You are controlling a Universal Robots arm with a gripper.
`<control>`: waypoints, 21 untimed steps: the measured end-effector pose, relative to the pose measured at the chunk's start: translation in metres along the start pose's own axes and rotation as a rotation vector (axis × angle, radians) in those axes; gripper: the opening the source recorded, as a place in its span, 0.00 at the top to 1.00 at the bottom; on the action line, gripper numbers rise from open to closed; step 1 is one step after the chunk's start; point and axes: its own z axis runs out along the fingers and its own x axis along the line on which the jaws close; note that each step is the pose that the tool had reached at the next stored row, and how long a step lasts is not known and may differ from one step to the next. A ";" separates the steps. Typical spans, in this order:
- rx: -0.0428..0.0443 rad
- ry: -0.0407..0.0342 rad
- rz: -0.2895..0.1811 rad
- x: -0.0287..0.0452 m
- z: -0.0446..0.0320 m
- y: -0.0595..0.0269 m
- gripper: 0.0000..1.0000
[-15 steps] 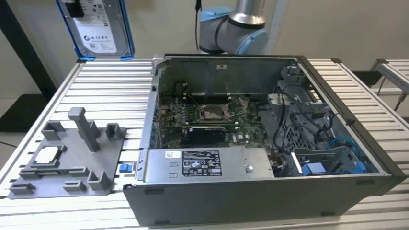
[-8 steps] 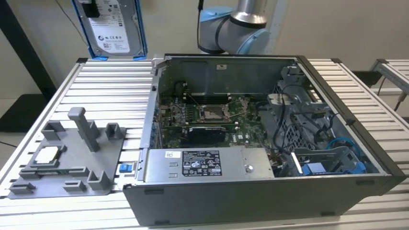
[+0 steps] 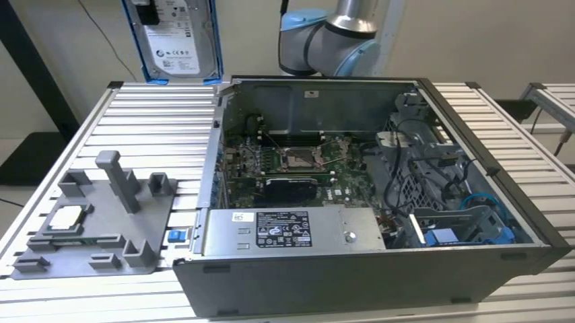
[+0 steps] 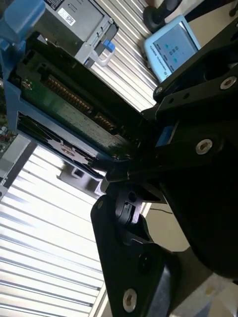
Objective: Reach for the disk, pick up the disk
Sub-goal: 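Pick up the disk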
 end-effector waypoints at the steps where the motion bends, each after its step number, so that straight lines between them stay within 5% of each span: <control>1: 0.0000 0.0000 0.000 -0.0001 0.0001 -0.0032 1.00; 21: -0.0001 0.0001 0.000 -0.0016 0.0020 -0.0687 1.00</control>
